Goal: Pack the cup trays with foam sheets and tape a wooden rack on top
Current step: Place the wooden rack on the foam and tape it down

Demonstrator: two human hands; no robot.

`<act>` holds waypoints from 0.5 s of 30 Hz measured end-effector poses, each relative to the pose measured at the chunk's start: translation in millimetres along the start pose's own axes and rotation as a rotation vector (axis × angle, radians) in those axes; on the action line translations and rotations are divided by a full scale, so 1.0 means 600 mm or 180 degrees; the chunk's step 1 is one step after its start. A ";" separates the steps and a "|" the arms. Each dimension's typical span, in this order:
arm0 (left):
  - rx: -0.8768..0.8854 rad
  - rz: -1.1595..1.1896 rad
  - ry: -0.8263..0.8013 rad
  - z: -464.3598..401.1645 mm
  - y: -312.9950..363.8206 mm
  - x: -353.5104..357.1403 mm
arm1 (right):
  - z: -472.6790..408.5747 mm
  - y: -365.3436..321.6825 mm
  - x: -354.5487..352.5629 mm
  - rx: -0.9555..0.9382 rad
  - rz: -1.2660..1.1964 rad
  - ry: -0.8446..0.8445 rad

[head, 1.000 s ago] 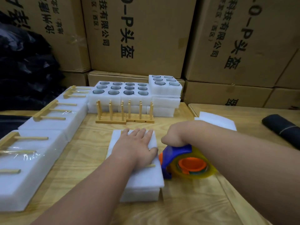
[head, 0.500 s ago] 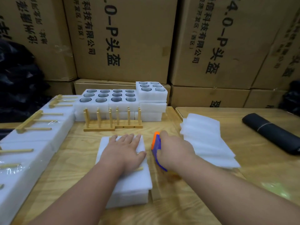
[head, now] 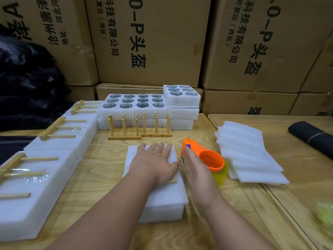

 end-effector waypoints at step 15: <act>0.0051 0.0452 -0.0016 0.002 0.000 -0.021 | -0.037 0.101 0.060 0.1264 -0.2973 0.0288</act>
Point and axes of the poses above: each hand's wrist, its own z-axis away from the middle knuckle, its own x-axis out of the palm, y = z × x, the point moved 8 cm from there along -z, towards the middle knuckle
